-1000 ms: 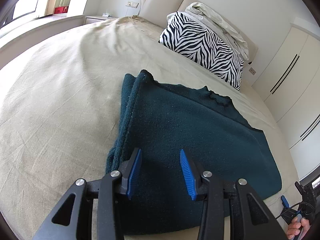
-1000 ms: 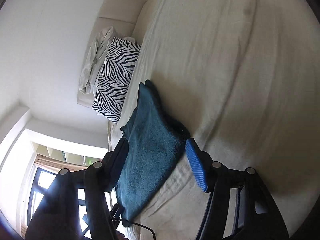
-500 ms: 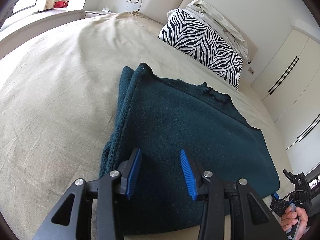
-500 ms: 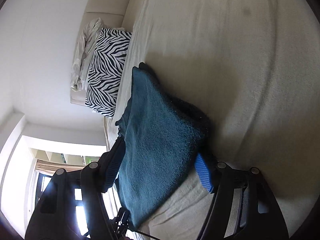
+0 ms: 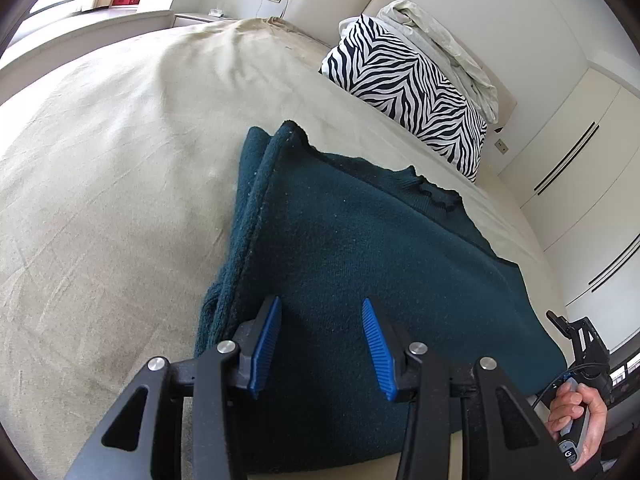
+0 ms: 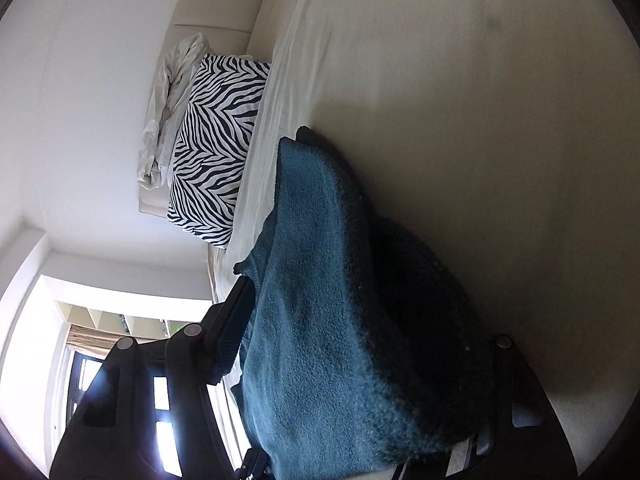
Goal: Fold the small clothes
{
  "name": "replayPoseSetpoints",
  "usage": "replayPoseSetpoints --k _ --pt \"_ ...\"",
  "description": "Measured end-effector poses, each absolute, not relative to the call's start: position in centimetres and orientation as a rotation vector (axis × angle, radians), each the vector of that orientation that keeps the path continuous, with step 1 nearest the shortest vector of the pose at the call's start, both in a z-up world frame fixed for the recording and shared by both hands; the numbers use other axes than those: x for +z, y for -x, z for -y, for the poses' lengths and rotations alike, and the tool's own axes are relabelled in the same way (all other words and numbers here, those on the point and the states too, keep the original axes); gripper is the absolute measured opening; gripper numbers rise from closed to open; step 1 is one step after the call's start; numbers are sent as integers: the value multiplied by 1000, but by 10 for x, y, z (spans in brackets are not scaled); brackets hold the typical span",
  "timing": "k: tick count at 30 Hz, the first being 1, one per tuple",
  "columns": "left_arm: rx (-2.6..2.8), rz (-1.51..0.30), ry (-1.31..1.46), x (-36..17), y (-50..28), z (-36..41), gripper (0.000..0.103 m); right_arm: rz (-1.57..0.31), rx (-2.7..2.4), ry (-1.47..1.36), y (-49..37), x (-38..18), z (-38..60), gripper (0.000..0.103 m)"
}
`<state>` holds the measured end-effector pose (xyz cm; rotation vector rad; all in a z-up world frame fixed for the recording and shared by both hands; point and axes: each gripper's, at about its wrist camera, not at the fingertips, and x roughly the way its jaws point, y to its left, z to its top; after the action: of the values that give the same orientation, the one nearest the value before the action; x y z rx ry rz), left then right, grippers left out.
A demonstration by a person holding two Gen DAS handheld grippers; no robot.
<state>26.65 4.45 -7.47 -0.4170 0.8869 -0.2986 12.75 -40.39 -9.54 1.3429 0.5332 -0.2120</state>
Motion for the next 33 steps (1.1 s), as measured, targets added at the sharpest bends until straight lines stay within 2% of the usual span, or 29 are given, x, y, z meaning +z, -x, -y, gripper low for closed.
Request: replayPoseSetpoints --k 1,3,4,5,11,15,18,22,28,31,33 --pt "-300 -887 419 -75 -266 -44 46 -542 -214 -1332 -131 -97 405 52" --pt "-301 -890 422 -75 -267 -45 46 -562 -227 -1326 -136 -104 409 28" --pt "-302 -892 424 -74 -267 -45 46 -567 -235 -1334 -135 -109 412 22" --pt "-303 -894 427 -75 -268 -45 46 -569 -233 -1339 -135 -113 413 11" --pt "-312 -904 450 -75 -269 -47 48 -584 -260 -1268 -144 -107 409 10" --pt "-328 -921 504 -75 -272 -54 50 -602 -320 -1120 -156 -77 390 10" --pt "-350 -939 580 -77 -276 -61 52 -628 -311 -910 -180 -37 349 10" --pt "-389 -964 683 -78 -280 -71 58 -730 -135 -496 -230 2 234 11" --pt "-453 -982 821 -81 -283 -82 72 -899 69 -87 -260 -35 97 11" --pt "-476 -980 852 -80 -285 -81 79 -854 41 57 -253 -44 72 11" --pt "-483 -980 852 -79 -287 -77 83 -843 47 56 -253 -44 73 11"
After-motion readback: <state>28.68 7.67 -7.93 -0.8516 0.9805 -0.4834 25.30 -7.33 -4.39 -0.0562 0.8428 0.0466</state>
